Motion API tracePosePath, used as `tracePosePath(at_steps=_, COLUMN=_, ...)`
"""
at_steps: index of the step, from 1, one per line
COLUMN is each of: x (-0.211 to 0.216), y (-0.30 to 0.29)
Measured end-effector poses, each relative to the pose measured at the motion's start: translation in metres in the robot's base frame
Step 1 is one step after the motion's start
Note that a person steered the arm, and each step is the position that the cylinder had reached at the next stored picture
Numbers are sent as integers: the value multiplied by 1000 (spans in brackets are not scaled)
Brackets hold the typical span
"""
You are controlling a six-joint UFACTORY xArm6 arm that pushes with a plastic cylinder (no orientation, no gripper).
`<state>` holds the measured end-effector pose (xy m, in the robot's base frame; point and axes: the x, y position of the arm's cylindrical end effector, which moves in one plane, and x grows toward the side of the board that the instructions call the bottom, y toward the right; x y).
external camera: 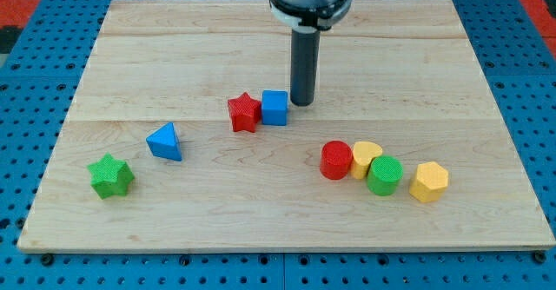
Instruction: Push the blue cube to the center
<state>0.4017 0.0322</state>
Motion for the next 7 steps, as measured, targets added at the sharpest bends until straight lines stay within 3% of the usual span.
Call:
tracePosePath(at_steps=1, x=31, y=54)
tracePosePath(at_steps=3, x=57, y=72)
tracePosePath(at_steps=7, x=75, y=-12)
